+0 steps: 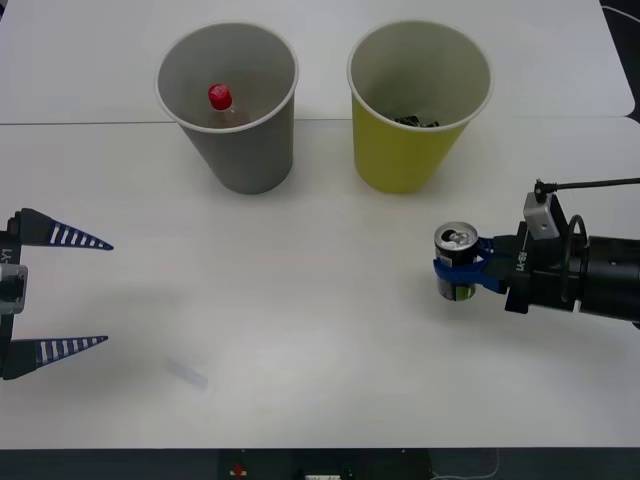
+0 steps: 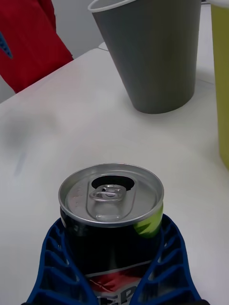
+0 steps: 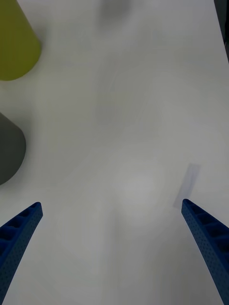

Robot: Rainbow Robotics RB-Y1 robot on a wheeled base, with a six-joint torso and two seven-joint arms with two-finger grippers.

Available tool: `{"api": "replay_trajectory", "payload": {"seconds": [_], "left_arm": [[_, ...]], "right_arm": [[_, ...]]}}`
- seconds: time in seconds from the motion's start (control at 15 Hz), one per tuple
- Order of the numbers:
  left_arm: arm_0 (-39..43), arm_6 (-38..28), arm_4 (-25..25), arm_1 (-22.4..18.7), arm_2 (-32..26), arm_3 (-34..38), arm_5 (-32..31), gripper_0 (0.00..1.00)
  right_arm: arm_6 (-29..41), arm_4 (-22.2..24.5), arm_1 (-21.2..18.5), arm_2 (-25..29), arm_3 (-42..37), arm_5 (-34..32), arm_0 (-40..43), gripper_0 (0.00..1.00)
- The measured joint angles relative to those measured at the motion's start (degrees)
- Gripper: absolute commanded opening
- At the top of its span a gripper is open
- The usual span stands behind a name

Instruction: Put the can into the green bin and the plastic bottle into the gray bin

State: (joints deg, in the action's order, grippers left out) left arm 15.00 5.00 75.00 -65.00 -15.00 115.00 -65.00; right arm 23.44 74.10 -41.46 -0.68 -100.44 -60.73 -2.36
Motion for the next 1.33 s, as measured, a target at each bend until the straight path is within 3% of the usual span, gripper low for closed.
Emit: {"api": "replay_trajectory", "payload": {"seconds": [0.53, 0.87, 1.13, 1.33], "left_arm": [[0.00, 0.00, 0.00, 0.00, 0.00, 0.00, 0.00, 1.00], [0.00, 0.00, 0.00, 0.00, 0.00, 0.00, 0.00, 1.00], [0.00, 0.00, 0.00, 0.00, 0.00, 0.00, 0.00, 1.00], [0.00, 0.00, 0.00, 0.00, 0.00, 0.00, 0.00, 1.00]], "right_arm": [[28.64, 0.46, -7.46, 9.11, -19.65, 1.66, 4.99, 0.00], [48.41, 4.06, -12.77, 15.32, -27.94, 1.66, 3.00, 0.00], [51.96, 4.93, -16.41, 15.69, -25.78, 1.51, -4.40, 0.00], [51.97, 5.70, -16.81, 15.48, -20.39, -3.41, -12.24, 0.00]]}}
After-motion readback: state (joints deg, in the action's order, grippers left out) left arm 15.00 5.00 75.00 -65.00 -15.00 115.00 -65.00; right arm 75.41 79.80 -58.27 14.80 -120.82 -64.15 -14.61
